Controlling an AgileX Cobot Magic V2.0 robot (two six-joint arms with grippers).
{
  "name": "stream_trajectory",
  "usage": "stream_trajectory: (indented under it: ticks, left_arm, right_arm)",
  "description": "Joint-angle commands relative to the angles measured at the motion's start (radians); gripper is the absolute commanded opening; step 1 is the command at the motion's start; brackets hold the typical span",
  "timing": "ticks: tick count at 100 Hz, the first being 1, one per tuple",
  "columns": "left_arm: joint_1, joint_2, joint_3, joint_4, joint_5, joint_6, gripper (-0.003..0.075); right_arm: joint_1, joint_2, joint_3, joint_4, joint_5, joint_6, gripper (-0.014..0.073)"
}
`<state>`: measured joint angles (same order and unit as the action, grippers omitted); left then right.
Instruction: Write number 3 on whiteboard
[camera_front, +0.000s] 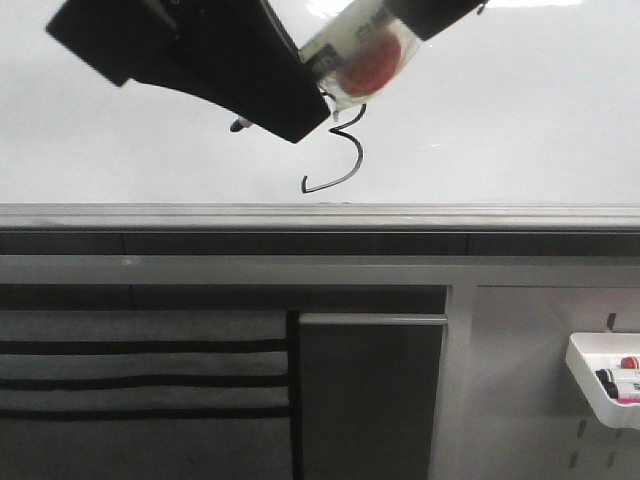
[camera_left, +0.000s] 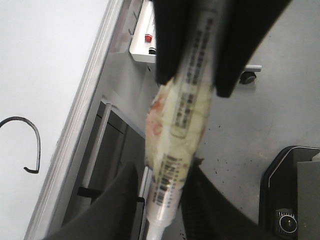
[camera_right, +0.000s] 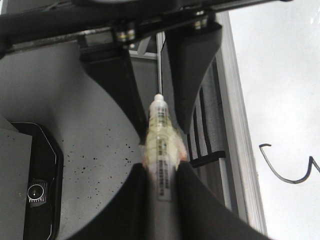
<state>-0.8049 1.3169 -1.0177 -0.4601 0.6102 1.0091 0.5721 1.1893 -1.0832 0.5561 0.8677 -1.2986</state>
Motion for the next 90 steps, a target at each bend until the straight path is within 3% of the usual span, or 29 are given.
stream_trajectory:
  ticks: [1,34,41,55,64,81,90]
  left_arm:
    - [-0.008,-0.027,-0.037,-0.034,-0.052,0.002,0.0106]
    - [-0.006,-0.027,-0.037,-0.034,-0.054,0.002,-0.0018]
    - [-0.004,-0.027,-0.037,-0.034,-0.064,0.002,-0.0018]
    - [0.032,-0.027,-0.037,-0.034,-0.091,-0.024,-0.0018]
    - [0.101,-0.025,-0.037,-0.034,-0.107,-0.080,-0.0018]
    - [0.335,-0.025,0.002,-0.044,-0.236,-0.272,-0.0018]
    - [0.446,-0.025,0.049,-0.132,-0.330,-0.371,-0.0018]
  right_arm:
    - [0.000,-0.022,-0.021,0.037,-0.043,-0.010,-0.0005]
    - [0.000,-0.022,-0.021,0.040,-0.013,-0.010,0.0003]
    - [0.000,-0.022,-0.021,0.040,-0.016,-0.008,0.0067]
    - [-0.013,-0.024,-0.021,0.040,-0.076,0.065,0.0303]
    - [-0.061,-0.042,-0.021,0.036,-0.126,0.123,0.0377]
    - [-0.221,-0.105,-0.021,0.036,-0.160,0.223,0.0372]
    - [-0.288,-0.121,-0.021,0.036,-0.147,0.242,0.0372]
